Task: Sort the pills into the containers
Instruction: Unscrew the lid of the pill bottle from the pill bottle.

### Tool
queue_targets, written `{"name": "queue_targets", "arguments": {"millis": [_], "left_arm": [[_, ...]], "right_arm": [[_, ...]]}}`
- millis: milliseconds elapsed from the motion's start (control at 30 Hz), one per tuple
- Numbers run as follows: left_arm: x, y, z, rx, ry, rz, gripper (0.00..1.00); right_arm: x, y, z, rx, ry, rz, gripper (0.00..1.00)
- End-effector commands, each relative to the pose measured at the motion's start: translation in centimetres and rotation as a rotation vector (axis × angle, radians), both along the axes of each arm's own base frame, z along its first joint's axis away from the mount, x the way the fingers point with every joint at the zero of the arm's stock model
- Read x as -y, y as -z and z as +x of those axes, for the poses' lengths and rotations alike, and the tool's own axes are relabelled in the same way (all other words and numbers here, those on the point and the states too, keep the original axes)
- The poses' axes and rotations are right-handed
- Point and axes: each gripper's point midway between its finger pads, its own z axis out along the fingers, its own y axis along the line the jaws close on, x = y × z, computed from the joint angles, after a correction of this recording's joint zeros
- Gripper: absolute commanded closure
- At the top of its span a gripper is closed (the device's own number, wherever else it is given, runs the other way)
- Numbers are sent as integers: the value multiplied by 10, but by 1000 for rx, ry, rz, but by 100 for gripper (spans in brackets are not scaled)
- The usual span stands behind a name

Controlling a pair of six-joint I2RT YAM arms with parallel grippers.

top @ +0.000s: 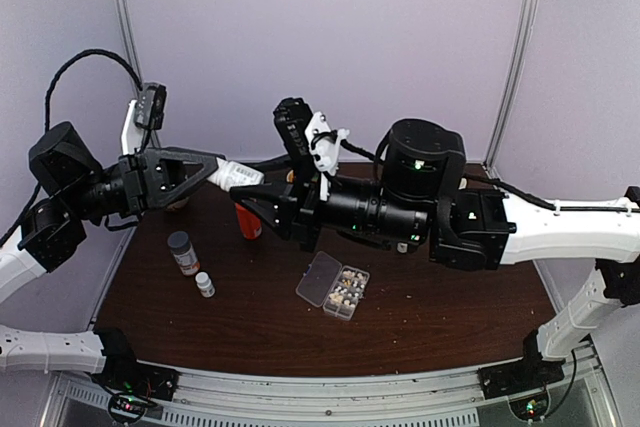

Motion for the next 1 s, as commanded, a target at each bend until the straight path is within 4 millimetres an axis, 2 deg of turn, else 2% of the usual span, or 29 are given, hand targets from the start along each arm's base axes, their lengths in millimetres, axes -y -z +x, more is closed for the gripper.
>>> {"name": "queue_targets", "arguments": {"millis": [0, 133, 267, 400, 533, 667, 767, 800, 867, 933, 967], "left_arm": [[-1, -8, -5, 34, 11, -12, 71], [1, -5, -3, 26, 13, 8, 87], [5, 5, 5, -26, -9, 48, 95], [11, 22, 20, -152, -48, 96, 98], [19, 45, 37, -365, -84, 112, 100], [28, 50, 40, -497, -16, 11, 100], [30, 50, 43, -526, -20, 6, 100], [29, 48, 43, -519, -31, 12, 98], [26, 46, 45, -493, -61, 34, 84], [23, 42, 46, -446, -87, 46, 62], [21, 39, 45, -420, -94, 45, 46]], "right_arm": [[-2, -11, 2, 3, 18, 23, 91], [-3, -7, 4, -1, 32, 10, 91], [-1, 7, 11, 20, 81, -28, 92], [13, 25, 24, 144, 194, -74, 91], [24, 47, 29, 337, 272, -163, 92], [31, 58, 38, 517, 366, -266, 95], [35, 62, 40, 577, 396, -309, 95], [34, 63, 40, 571, 394, -321, 95], [34, 62, 38, 540, 371, -326, 95], [36, 58, 34, 480, 343, -284, 95], [37, 58, 31, 448, 324, -265, 95]]}}
